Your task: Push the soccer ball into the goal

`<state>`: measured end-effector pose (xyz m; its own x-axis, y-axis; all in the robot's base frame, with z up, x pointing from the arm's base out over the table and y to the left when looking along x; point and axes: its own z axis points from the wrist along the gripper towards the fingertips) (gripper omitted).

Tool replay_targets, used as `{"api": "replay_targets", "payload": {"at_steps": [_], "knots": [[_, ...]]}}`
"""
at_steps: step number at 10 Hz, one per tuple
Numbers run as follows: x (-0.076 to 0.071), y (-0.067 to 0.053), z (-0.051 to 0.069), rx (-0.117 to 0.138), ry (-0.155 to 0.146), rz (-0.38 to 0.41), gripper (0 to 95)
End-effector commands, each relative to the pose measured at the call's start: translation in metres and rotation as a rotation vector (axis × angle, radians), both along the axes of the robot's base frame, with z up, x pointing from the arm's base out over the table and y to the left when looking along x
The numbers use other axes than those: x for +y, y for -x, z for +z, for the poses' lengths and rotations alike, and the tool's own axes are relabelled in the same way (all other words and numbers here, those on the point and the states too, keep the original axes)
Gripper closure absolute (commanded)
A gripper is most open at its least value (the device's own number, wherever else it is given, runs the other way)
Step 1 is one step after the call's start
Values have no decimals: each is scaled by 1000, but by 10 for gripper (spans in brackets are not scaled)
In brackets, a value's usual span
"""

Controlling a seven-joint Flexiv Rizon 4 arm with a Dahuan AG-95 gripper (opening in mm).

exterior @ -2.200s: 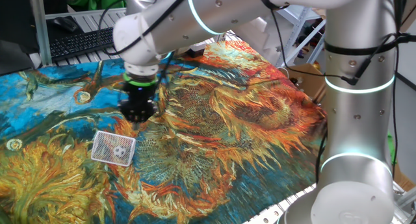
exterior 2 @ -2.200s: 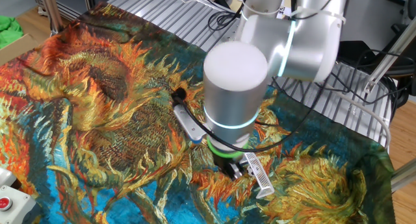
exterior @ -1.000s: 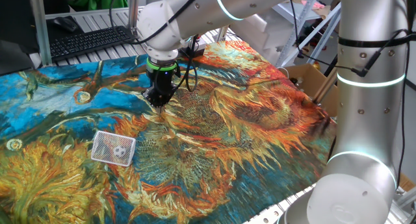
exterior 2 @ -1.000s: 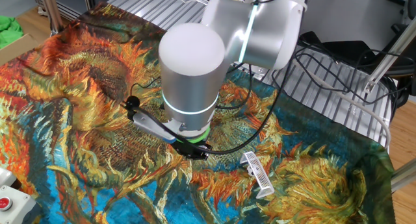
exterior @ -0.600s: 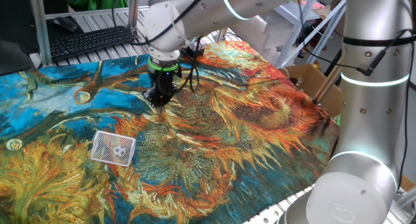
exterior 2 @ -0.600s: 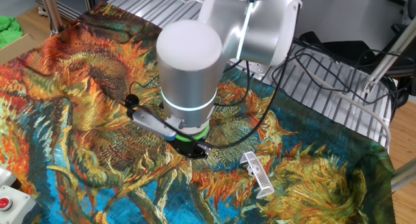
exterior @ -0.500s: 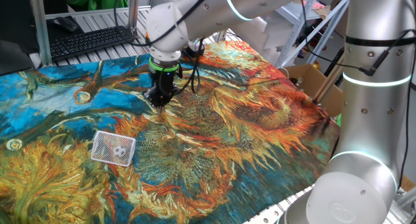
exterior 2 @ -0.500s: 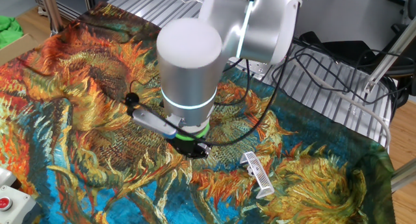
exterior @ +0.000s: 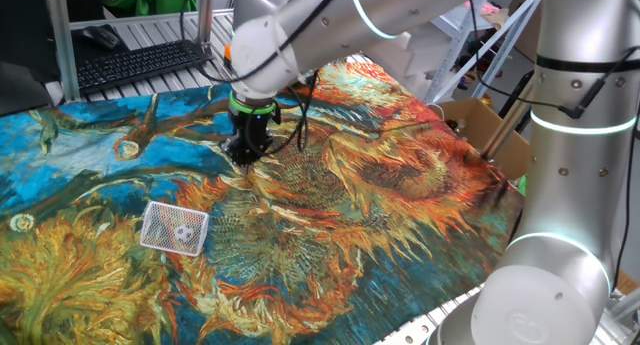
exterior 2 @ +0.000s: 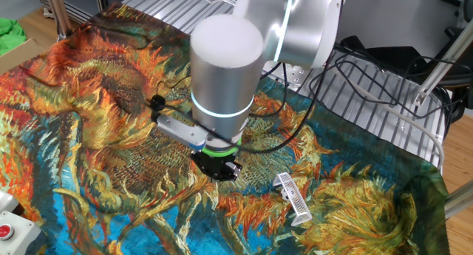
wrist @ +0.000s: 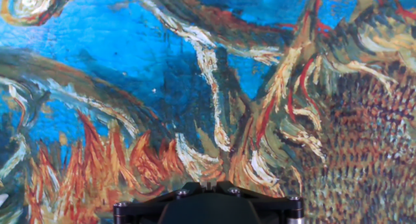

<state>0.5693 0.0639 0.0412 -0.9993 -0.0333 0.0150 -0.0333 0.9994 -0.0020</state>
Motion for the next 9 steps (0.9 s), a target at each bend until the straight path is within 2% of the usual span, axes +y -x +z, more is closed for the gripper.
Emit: {"api": "replay_targets", "payload": {"at_steps": [1, 2, 3, 5, 6, 7, 8, 9], "knots": [[0, -1, 0, -38, -10, -15, 950], [0, -1, 0, -68, -13, -21, 950], [0, -1, 0, -85, -13, -24, 950], [0, -1, 0, -82, -10, 8, 950], [0, -1, 0, -79, -20, 48, 950], [-12, 1, 1, -44, -32, 59, 950], [-37, 7, 10, 0, -44, 87, 950], [-53, 12, 19, 21, -58, 97, 950]]}}
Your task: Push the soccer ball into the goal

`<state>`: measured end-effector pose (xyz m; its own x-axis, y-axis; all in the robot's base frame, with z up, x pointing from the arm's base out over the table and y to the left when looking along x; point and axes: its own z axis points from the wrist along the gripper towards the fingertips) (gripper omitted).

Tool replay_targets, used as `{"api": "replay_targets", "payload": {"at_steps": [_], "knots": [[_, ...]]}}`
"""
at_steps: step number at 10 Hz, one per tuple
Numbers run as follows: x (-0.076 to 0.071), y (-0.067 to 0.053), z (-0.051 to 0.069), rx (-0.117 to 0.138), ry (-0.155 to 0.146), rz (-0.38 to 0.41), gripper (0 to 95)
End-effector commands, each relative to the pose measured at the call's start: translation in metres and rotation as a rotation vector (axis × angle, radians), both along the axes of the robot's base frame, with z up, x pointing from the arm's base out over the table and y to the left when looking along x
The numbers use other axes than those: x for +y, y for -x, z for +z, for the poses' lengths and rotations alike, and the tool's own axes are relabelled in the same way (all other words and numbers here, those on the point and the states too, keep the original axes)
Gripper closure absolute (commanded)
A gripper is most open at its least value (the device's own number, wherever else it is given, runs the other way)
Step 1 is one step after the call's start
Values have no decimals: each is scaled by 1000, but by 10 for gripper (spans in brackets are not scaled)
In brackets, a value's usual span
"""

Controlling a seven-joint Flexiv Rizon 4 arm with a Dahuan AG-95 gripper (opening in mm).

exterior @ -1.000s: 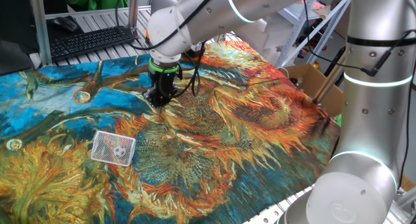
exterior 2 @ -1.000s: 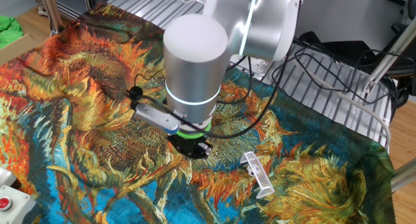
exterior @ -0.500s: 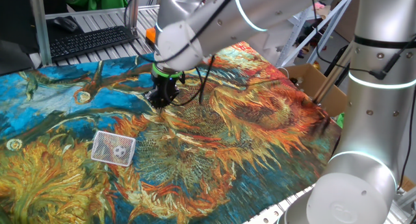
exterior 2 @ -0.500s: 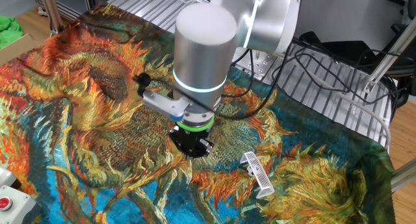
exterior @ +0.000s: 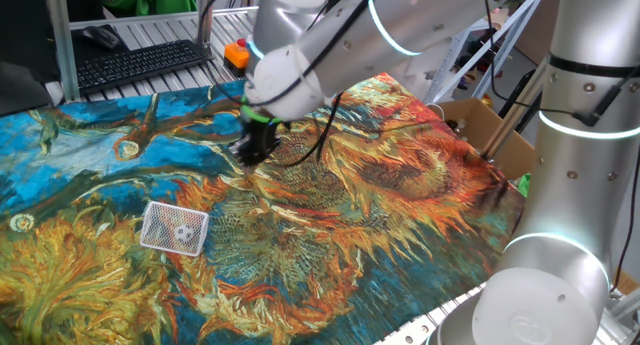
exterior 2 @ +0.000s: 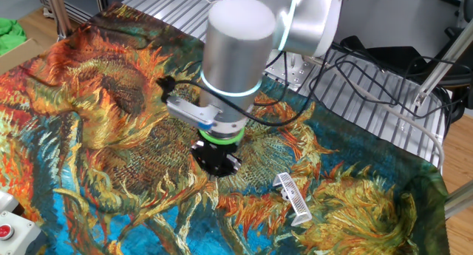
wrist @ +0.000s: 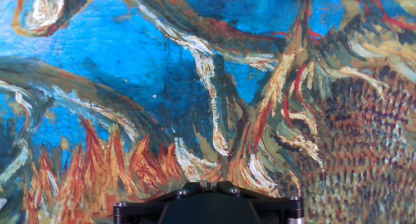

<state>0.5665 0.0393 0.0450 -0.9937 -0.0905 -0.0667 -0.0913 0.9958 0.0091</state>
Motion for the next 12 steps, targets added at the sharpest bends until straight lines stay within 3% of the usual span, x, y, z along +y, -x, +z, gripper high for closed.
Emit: {"api": "replay_targets", "payload": {"at_steps": [1, 3, 5, 7, 12], "knots": [[-39, 13, 22, 115, -35, 48, 950], [-62, 28, 40, 132, -36, 59, 950], [-78, 47, 48, 119, -44, 78, 950], [-87, 66, 56, 112, -40, 42, 950], [-81, 67, 60, 116, -36, 36, 950]]}}
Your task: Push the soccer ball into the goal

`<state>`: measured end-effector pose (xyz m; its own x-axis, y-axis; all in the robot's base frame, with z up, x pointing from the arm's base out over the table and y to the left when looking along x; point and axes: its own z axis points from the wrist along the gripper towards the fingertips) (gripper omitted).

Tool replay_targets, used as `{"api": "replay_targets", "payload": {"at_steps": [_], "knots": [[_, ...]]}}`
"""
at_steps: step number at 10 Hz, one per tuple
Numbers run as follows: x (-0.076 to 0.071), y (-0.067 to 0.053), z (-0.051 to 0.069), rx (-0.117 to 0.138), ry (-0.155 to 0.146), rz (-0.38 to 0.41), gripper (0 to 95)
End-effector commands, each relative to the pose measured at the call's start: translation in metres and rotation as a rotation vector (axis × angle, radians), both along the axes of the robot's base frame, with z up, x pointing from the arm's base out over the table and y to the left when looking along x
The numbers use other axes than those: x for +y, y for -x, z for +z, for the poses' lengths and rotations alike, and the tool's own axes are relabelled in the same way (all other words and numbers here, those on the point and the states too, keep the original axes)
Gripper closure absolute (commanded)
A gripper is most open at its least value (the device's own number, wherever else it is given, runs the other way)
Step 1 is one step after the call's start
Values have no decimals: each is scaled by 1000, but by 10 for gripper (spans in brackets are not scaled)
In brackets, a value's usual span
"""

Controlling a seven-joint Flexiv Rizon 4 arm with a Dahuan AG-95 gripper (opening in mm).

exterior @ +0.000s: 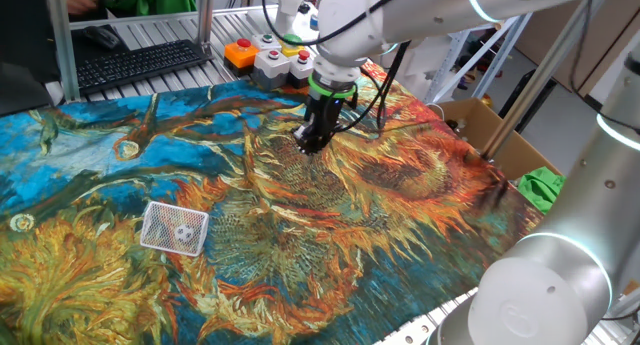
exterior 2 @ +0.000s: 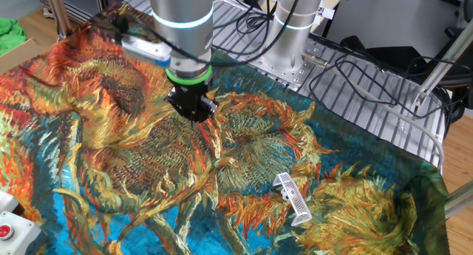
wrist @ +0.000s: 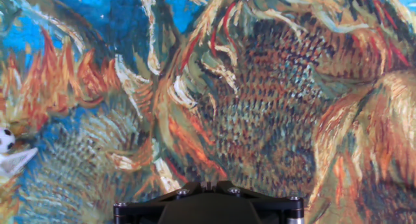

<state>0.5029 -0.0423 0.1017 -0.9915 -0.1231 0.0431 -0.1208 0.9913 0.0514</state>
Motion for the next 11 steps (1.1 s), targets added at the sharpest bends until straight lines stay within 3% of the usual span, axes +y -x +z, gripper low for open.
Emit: {"api": "replay_targets", "payload": {"at_steps": [1, 3, 7, 11], "knots": [[0, 3, 3, 8, -2, -9, 950], [0, 3, 3, 12, -1, -16, 950], [0, 3, 3, 46, -13, 20, 950], [0, 3, 3, 47, -15, 41, 950]]}}
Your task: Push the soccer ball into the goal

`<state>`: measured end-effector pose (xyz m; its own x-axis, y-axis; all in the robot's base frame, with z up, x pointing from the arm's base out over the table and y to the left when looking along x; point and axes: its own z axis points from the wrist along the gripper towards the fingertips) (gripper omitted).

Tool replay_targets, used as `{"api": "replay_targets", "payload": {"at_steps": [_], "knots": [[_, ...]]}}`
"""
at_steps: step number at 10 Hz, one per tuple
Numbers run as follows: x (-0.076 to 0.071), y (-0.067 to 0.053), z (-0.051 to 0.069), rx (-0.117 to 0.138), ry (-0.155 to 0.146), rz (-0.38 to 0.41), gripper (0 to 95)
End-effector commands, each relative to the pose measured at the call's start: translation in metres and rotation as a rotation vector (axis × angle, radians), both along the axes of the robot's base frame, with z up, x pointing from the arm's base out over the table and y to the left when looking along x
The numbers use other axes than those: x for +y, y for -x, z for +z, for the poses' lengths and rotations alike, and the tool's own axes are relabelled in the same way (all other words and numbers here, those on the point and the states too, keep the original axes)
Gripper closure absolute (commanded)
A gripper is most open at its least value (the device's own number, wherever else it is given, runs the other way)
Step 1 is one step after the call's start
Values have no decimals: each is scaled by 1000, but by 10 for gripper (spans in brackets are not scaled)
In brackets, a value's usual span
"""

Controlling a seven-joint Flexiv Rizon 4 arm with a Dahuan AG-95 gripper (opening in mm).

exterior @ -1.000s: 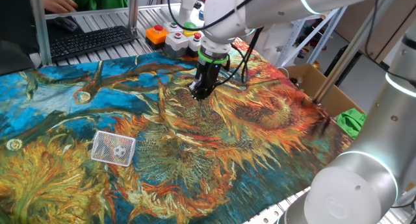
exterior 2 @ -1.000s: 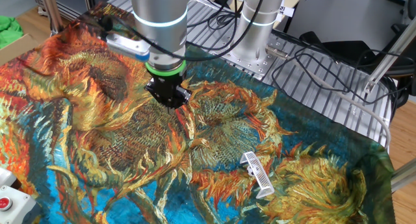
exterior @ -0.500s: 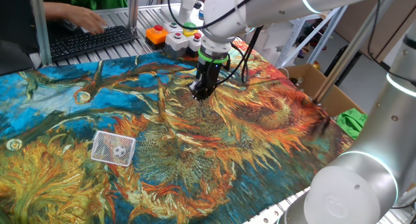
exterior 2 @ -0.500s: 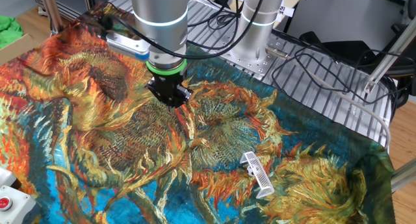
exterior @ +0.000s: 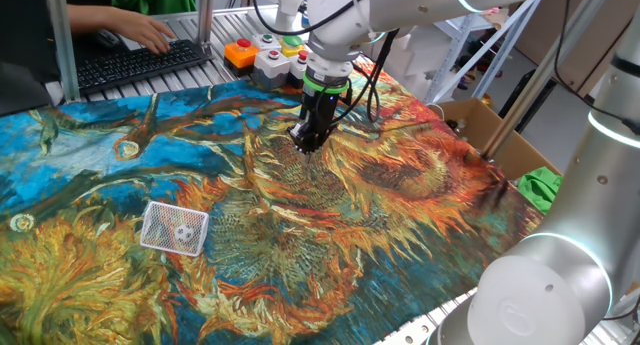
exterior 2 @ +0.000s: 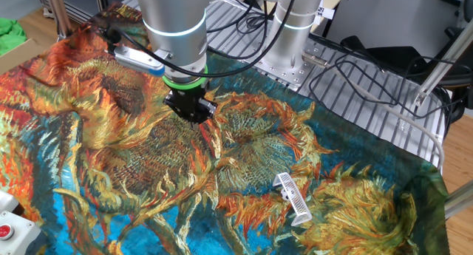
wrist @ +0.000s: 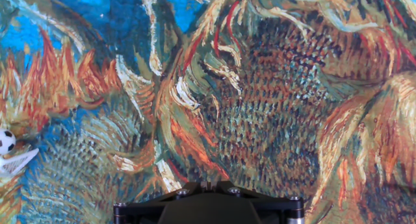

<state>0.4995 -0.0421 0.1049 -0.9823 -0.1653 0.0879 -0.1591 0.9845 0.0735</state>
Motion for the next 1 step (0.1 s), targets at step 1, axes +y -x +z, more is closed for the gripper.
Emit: {"api": "replay_targets", "payload": {"at_steps": [1], "knots": [[0, 0, 0, -3, 1, -1, 950]]}}
